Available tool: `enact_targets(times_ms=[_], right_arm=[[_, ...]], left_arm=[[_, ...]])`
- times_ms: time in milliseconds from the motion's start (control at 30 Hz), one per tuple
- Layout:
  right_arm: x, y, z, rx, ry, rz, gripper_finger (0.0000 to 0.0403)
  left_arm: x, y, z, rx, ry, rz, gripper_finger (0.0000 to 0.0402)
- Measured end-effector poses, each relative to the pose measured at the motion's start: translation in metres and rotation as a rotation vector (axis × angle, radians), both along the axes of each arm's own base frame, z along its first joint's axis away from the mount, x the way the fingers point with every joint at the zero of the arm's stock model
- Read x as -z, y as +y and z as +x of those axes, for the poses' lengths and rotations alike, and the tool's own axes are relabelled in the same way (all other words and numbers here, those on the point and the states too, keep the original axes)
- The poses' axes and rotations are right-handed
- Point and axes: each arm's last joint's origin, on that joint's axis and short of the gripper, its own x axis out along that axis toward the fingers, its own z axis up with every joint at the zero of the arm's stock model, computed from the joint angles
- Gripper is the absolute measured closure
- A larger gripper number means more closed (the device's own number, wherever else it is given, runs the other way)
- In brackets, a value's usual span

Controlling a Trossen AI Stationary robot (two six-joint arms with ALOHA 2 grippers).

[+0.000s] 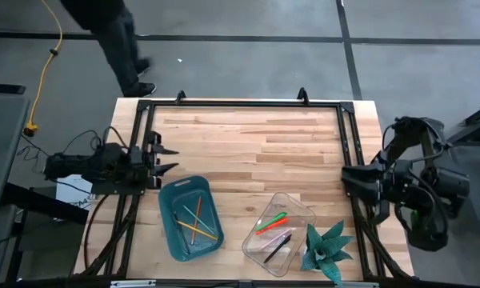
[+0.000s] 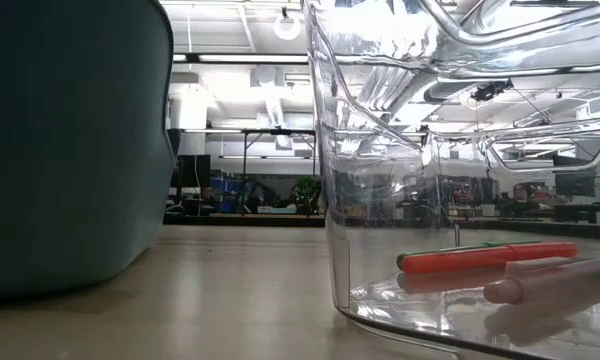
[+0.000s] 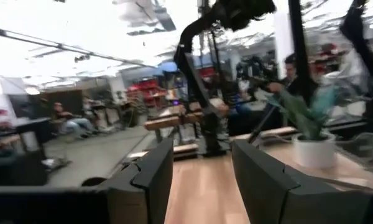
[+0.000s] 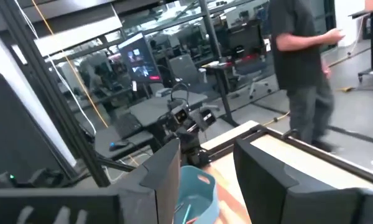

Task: Sort pens & pencils
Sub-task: Return to Home Position

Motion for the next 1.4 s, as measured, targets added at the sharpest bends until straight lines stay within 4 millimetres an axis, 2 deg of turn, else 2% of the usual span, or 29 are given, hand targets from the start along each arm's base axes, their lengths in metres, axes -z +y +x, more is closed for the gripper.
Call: enact_targets(times_ms=[200, 300, 433, 700, 933, 1200, 1300, 1400], right_arm=[[0.014, -0.010, 0.000, 0.016, -0.017, 0.048, 0.0261], [0.016, -0.015, -0.003, 0.016, -0.023, 0.065, 0.0261], [0.016, -0.018, -0.004, 0.016, -0.025, 0.071, 0.0261], [0.018, -0.012, -0.008, -0.021, -0.001, 0.005, 0.0261], [0.022, -0.004, -0.006, -0.024, 0.017, -0.042, 0.0261], [0.006, -0.046, -0.010, 0.043, 0.001, -0.004, 0.0261], [0.015, -0.057, -0.011, 0.072, -0.001, 0.001, 0.0261], [0.038, -0.061, -0.007, 0.115, -0.014, 0.034, 0.0261]], left_arm=[[0.006, 0.001, 0.004, -0.039, 0.000, 0.021, 0.0250], [0.011, 0.001, 0.005, -0.044, -0.074, 0.037, 0.0250], [0.018, 0.003, 0.006, -0.090, 0.006, 0.045, 0.0250], [0.019, 0.002, 0.007, -0.047, 0.007, -0.004, 0.0250], [0.027, 0.002, 0.008, -0.023, 0.073, -0.092, 0.0250], [0.029, 0.002, 0.008, -0.019, 0.094, -0.137, 0.0250], [0.029, 0.002, 0.008, -0.026, 0.094, -0.141, 0.0250], [0.030, 0.002, 0.008, -0.028, 0.096, -0.146, 0.0250]])
